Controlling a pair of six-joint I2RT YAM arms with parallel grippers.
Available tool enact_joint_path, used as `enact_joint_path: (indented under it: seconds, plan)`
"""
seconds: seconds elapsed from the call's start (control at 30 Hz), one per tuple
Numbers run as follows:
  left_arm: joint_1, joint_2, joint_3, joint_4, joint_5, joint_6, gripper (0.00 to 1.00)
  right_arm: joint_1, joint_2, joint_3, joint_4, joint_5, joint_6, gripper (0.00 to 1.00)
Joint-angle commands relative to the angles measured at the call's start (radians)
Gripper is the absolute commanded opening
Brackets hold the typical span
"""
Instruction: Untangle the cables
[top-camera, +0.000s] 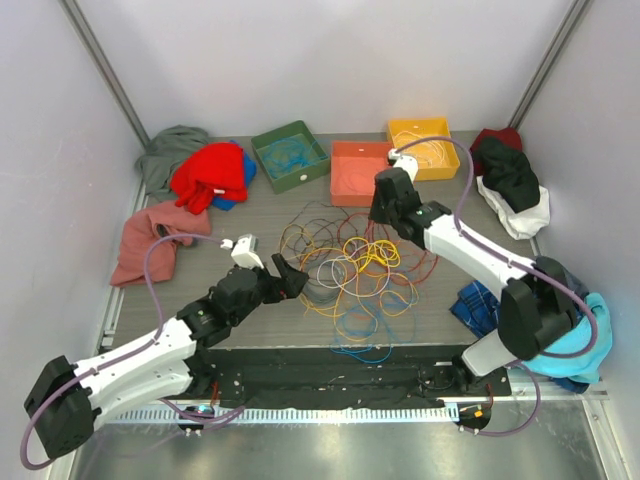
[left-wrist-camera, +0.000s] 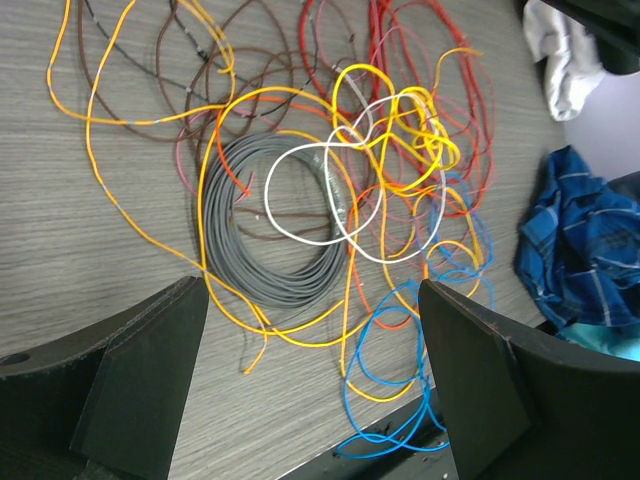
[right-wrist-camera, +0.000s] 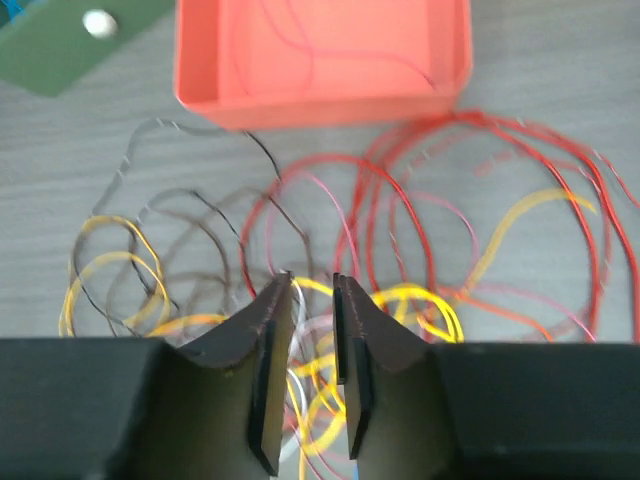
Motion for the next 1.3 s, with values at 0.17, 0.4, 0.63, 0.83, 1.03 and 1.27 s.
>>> enact_joint_path:
  seconds: [0.17,0.4,0.63,0.83,1.03,1.27]
  plan:
    - [-0.004,0.136,0.053,0.124,0.008,-0.014,0.91,0.002,-0.262,-0.306,0.024,0.109,0.066,0.47]
    - [-0.022,0.206,0.097,0.135,0.017,-0.007,0.9,-0.001,-0.184,-0.325,0.11,0.033,0.069,0.54]
    - [-0.025,0.154,0.071,0.109,-0.018,-0.004,0.9,-0.009,-0.077,-0.297,0.179,0.027,0.075,0.59]
    - [-0.025,0.168,0.088,0.106,-0.012,0.007,0.9,-0.09,0.049,-0.268,0.271,0.01,0.131,0.59]
    - [-0.025,0.163,0.088,0.099,-0.009,0.013,0.9,-0.119,0.146,-0.226,0.323,0.053,0.196,0.59]
    - [-0.025,0.096,0.048,0.086,-0.04,0.016,0.9,-0.132,-0.01,-0.312,0.368,0.163,0.204,0.58]
